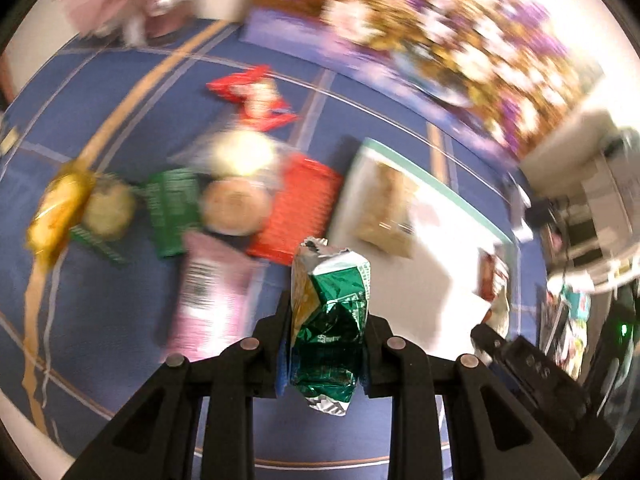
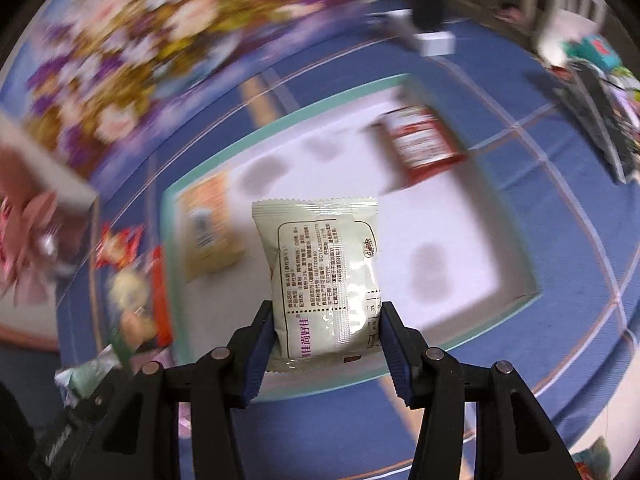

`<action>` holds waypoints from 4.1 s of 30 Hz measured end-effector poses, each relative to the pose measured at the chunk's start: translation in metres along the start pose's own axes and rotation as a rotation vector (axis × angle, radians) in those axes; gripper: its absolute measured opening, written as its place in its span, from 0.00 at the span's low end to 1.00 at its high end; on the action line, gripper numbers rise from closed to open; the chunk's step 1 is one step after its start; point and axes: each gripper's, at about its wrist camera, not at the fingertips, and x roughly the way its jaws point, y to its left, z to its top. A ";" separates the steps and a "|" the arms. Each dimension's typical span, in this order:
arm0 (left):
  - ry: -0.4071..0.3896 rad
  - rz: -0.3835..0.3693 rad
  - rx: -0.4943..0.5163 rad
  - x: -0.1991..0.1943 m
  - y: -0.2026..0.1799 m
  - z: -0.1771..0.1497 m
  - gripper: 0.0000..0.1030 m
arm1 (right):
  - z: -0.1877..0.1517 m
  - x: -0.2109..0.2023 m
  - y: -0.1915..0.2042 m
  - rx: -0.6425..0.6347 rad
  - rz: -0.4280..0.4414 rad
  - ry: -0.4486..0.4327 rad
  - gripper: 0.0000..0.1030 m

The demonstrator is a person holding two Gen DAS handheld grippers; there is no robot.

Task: Organize snacks
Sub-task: 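Lift both packs and carry them over the white tray, then release the green pack from left tool while right tool releases the biscuit pack in tray, then grasp the yellow bread bag with left tool while right tool grasps the pink pack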

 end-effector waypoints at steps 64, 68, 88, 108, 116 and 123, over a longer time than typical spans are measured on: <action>-0.129 0.382 0.024 0.027 0.009 0.034 0.96 | 0.013 0.021 -0.031 -0.061 -0.045 -0.044 1.00; -0.168 0.393 0.035 0.018 0.017 0.042 0.96 | 0.010 0.016 -0.020 -0.092 -0.041 -0.071 1.00; -0.184 0.403 -0.071 -0.041 0.117 0.060 0.96 | -0.030 -0.005 0.082 -0.260 0.078 -0.109 1.00; -0.068 0.373 -0.159 -0.012 0.207 0.074 0.92 | -0.115 0.041 0.205 -0.567 0.146 0.031 0.99; -0.010 0.353 -0.155 0.017 0.213 0.074 0.80 | -0.133 0.072 0.213 -0.608 0.079 0.102 0.93; -0.003 0.341 -0.169 0.019 0.215 0.074 0.72 | -0.151 0.087 0.221 -0.648 0.038 0.129 0.90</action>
